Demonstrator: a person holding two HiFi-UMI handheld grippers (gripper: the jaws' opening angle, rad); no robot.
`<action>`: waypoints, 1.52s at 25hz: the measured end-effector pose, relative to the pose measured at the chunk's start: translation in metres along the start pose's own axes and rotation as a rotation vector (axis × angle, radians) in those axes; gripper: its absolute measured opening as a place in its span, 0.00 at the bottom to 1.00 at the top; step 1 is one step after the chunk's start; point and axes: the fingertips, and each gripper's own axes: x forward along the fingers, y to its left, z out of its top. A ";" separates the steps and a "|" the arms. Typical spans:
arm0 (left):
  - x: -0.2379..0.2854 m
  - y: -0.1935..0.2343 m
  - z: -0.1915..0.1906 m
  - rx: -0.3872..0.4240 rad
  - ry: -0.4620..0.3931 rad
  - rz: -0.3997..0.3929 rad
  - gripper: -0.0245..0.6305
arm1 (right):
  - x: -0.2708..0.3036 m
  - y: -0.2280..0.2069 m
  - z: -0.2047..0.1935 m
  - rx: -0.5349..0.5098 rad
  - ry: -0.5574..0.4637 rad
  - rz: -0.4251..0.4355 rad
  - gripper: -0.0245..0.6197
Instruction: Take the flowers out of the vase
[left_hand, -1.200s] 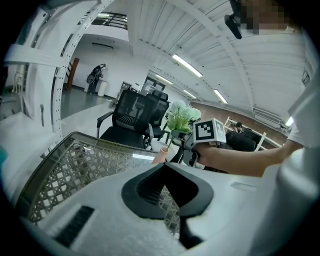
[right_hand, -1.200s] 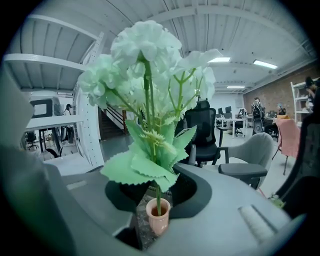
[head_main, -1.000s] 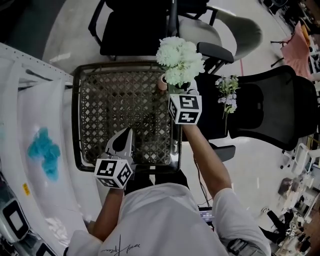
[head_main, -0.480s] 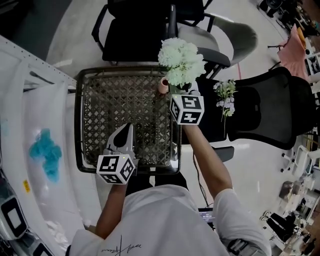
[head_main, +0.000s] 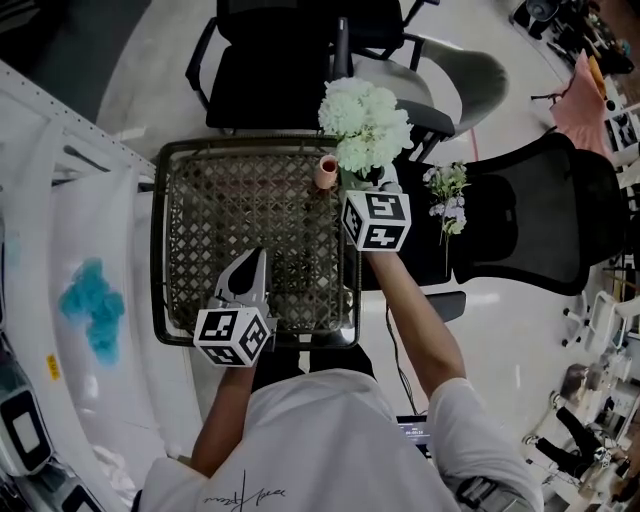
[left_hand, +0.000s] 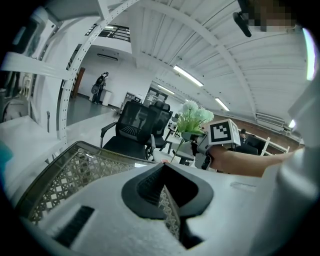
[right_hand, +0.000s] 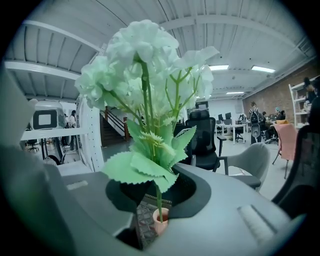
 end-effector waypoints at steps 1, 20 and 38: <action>-0.001 -0.001 0.000 -0.008 -0.002 -0.003 0.04 | -0.002 0.000 0.001 -0.002 0.000 0.000 0.19; -0.020 -0.037 0.022 -0.022 -0.050 -0.111 0.04 | -0.057 0.021 0.014 -0.026 -0.001 0.042 0.18; -0.050 -0.068 0.010 0.008 -0.035 -0.196 0.04 | -0.125 0.037 0.013 -0.001 0.005 0.050 0.18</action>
